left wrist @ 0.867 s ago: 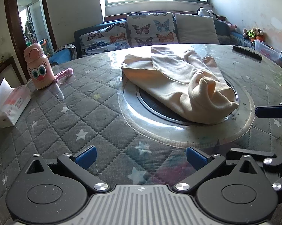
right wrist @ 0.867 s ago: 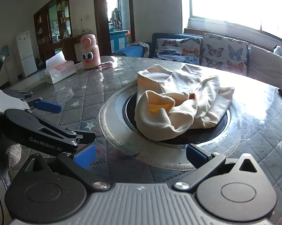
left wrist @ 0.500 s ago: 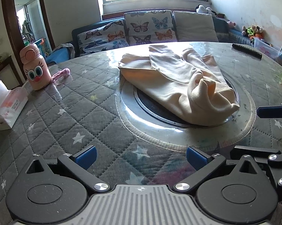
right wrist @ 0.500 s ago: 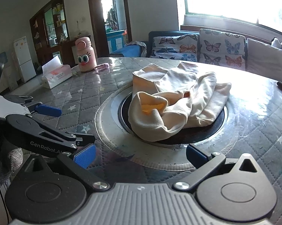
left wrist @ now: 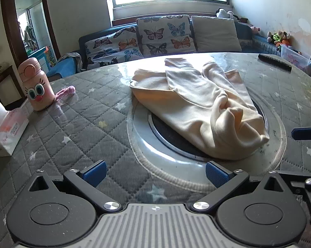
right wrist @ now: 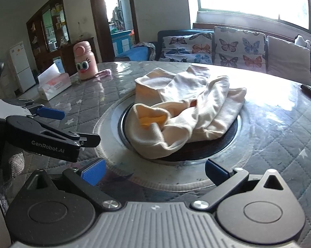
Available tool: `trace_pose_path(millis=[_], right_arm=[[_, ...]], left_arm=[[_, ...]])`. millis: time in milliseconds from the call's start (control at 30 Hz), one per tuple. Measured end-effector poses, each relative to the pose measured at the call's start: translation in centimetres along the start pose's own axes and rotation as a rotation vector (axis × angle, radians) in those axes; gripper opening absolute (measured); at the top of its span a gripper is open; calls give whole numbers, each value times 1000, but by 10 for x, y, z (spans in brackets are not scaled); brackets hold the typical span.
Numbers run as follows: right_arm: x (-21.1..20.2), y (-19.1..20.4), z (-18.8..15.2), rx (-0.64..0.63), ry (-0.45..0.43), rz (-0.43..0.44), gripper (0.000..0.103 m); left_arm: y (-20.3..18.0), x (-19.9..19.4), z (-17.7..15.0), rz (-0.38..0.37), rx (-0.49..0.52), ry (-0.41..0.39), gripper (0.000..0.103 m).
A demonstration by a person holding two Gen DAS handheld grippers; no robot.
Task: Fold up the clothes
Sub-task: 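Move both tools toward the crumpled cream sweatshirt, then grasp the sweatshirt with the left tool while the right tool grasps another edge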
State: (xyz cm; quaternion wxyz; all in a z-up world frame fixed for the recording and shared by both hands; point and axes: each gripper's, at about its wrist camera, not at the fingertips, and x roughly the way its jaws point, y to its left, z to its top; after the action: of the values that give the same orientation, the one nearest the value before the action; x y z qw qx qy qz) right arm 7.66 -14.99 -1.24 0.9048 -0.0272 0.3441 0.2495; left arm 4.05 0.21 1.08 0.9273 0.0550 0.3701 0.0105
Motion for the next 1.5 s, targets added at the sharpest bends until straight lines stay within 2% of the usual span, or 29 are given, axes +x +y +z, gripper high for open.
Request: trace_pose_path(millis=[167, 433, 567, 633, 800, 900, 1000, 1067, 1167, 1367, 1500], right_arm=[[-1, -14, 11, 27, -10, -22, 102], [12, -43, 32, 87, -12, -59, 88], [21, -55, 42, 99, -11, -73, 82], [25, -60, 45, 99, -11, -78, 77], [32, -72, 54, 107, -8, -82, 69], [38, -79, 57, 110, -4, -85, 65], [44, -84, 60, 113, 3, -81, 60], [48, -85, 62, 111, 9, -75, 57], [52, -83, 64, 102, 12, -56, 51], [67, -68, 70, 65, 14, -15, 41], [86, -60, 74, 39, 29, -24, 36]], left_arm=[[-2, 4, 15, 7, 11, -28, 103], [-16, 14, 53, -43, 54, -89, 101], [-29, 25, 71, -79, 98, -106, 86], [-34, 33, 77, -127, 123, -106, 79], [-52, 56, 86, -220, 173, -83, 67], [-60, 71, 88, -241, 196, -50, 54], [-61, 85, 88, -269, 189, -14, 38], [-58, 91, 87, -283, 171, 4, 9], [-53, 87, 83, -291, 160, -19, 4], [-27, 53, 80, -229, 99, -99, 2], [-5, 33, 73, -179, 59, -134, 2]])
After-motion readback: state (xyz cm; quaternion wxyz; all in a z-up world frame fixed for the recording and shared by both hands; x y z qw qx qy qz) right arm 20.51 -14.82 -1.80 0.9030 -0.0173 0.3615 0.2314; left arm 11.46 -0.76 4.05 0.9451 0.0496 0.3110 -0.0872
